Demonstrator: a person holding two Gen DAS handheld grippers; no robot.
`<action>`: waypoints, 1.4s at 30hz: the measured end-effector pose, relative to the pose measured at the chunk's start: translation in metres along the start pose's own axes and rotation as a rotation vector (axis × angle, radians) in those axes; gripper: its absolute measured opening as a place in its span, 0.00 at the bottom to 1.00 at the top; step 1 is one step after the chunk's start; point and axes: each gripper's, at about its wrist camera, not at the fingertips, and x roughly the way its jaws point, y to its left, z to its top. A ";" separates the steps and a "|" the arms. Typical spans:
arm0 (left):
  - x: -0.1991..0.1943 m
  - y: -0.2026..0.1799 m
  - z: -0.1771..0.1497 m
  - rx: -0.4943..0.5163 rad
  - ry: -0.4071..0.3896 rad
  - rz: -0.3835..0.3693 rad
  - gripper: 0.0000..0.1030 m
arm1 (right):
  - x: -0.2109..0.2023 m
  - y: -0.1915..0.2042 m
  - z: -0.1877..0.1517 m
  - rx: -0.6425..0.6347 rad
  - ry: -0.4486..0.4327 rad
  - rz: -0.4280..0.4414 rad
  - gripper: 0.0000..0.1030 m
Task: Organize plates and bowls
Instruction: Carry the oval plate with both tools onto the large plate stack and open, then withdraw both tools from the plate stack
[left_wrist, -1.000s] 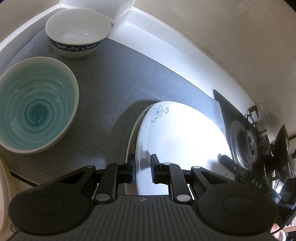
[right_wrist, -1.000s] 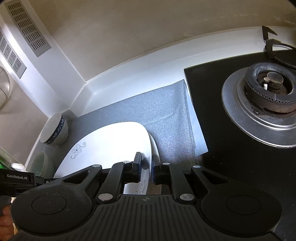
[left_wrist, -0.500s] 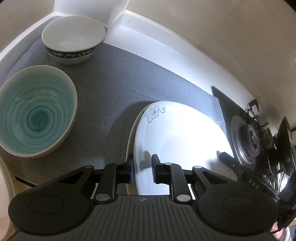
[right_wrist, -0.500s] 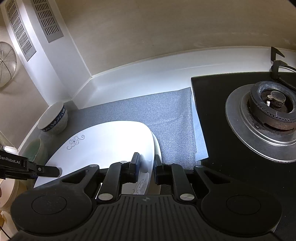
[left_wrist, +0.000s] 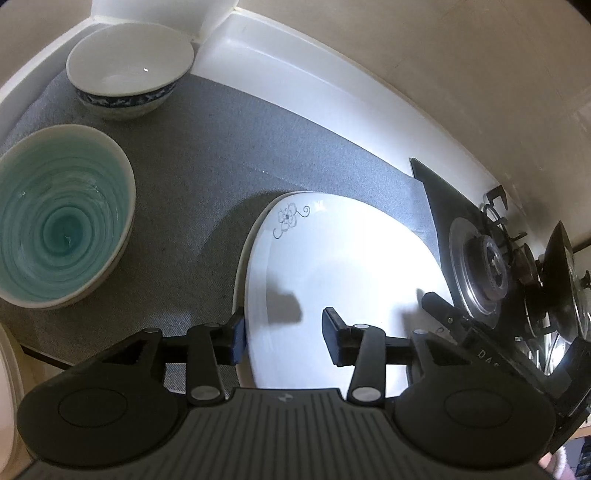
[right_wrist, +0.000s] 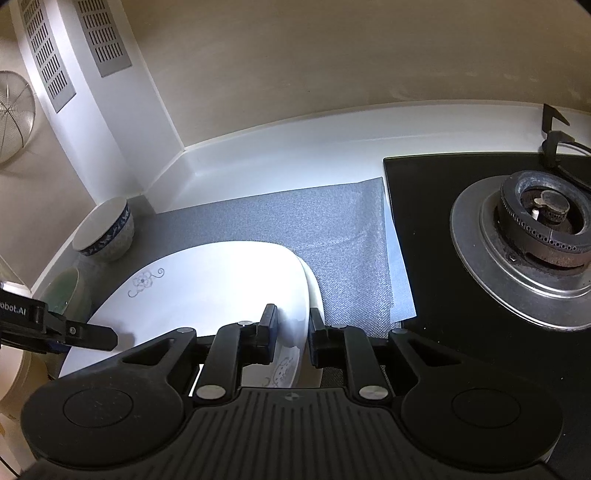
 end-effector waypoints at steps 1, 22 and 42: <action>0.000 0.000 0.000 -0.004 0.004 -0.004 0.52 | 0.000 0.001 0.000 -0.006 -0.001 -0.004 0.18; 0.012 0.007 -0.009 -0.008 0.009 0.062 0.93 | -0.017 -0.005 -0.001 0.005 -0.004 -0.025 0.46; 0.031 0.002 -0.022 -0.041 0.008 0.009 1.00 | -0.019 -0.015 -0.033 0.152 0.177 0.065 0.49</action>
